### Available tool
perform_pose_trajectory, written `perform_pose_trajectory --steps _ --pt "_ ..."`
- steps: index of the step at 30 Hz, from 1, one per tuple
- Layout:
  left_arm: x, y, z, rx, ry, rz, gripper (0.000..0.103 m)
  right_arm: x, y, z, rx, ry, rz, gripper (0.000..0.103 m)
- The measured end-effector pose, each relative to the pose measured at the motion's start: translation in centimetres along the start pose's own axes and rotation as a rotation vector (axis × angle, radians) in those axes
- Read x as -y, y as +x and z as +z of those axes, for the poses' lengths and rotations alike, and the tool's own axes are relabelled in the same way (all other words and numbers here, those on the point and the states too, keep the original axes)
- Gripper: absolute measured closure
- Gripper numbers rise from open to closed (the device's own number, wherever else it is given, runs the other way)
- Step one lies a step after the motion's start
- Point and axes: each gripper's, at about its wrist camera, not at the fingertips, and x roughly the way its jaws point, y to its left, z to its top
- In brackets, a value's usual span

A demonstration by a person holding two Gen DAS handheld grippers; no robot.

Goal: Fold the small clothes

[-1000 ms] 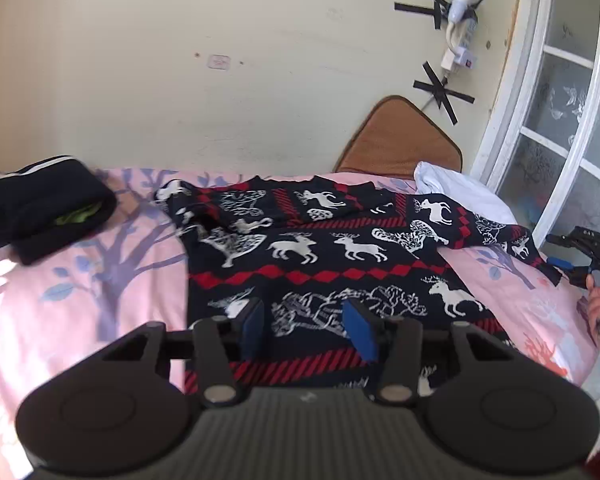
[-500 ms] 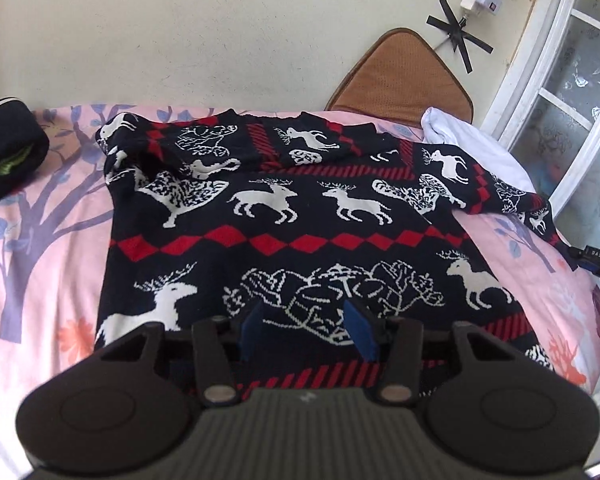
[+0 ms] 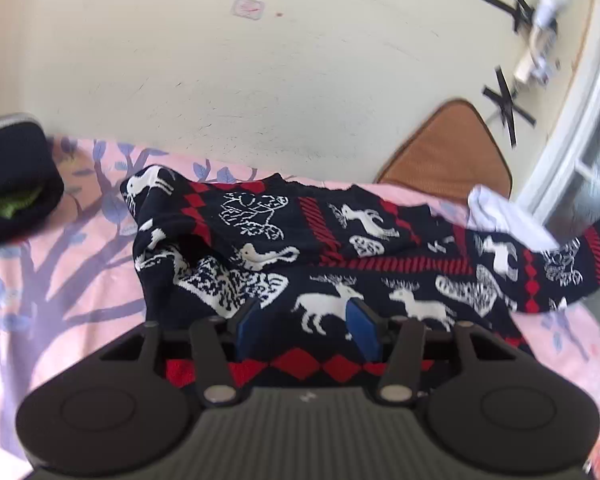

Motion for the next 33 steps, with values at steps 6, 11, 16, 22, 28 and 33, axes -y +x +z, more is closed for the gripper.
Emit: perform_pose_trajectory --steps 6,11,16,22,28,33 --pt "-2.6 -0.5 -0.1 0.017 -0.072 -0.034 0.054 -13.2 8.1 0.0 -0.174 -0.135 0.195 0.094" --pt "-3.6 -1.9 0.4 0.075 -0.111 -0.045 0.05 -24.2 15.8 -7.1 -0.359 -0.275 0.337 0.093" --pt "-3.8 -1.7 0.4 0.059 -0.109 -0.028 0.049 -28.1 21.5 -14.3 -0.511 -0.386 0.384 0.046" --pt "-3.3 -1.9 0.5 0.059 -0.106 -0.063 0.049 -18.6 21.7 -14.6 -0.422 -0.437 0.131 0.046" --pt "-2.4 -1.4 0.1 0.05 -0.068 -0.041 0.047 -7.4 21.8 -18.0 -0.479 -0.412 -0.148 0.046" --pt "-3.8 -1.5 0.5 0.07 -0.117 -0.006 0.047 -9.9 21.1 -19.5 -0.491 -0.402 0.006 0.046"
